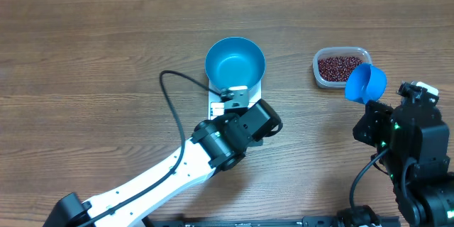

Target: Scoop item into bowl and weigh 150g on scale

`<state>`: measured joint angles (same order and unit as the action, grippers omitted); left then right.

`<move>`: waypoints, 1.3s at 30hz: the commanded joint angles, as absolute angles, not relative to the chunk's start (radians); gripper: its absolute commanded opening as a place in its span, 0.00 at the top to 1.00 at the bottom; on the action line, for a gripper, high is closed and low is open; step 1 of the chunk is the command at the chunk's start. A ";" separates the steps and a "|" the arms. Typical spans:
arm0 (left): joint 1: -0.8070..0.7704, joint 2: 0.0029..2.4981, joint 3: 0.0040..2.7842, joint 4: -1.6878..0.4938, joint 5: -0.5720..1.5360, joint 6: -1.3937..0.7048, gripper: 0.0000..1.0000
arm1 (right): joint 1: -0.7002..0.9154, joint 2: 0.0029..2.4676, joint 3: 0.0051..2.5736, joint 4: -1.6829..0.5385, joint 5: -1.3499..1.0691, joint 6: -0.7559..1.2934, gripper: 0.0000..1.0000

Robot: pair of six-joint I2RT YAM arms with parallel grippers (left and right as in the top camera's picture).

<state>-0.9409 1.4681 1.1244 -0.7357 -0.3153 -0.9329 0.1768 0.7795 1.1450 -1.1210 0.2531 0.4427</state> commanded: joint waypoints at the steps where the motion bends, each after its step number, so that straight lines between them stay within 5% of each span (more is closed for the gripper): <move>1: -0.931 1.538 1.113 -0.683 -0.295 -0.785 0.96 | 0.141 0.795 1.176 -1.102 0.177 0.384 0.96; 18: -0.857 1.731 1.114 -0.561 -0.344 -0.776 0.96 | 0.139 0.807 1.176 -1.065 0.178 0.357 0.96; 26: -0.830 1.733 1.114 -0.432 -0.284 -0.529 0.96 | 0.139 0.809 1.176 -1.065 0.177 0.358 0.96; 39: -0.818 1.802 1.114 -0.432 -0.292 -0.478 0.96 | 0.139 0.809 1.176 -1.065 0.178 0.358 0.96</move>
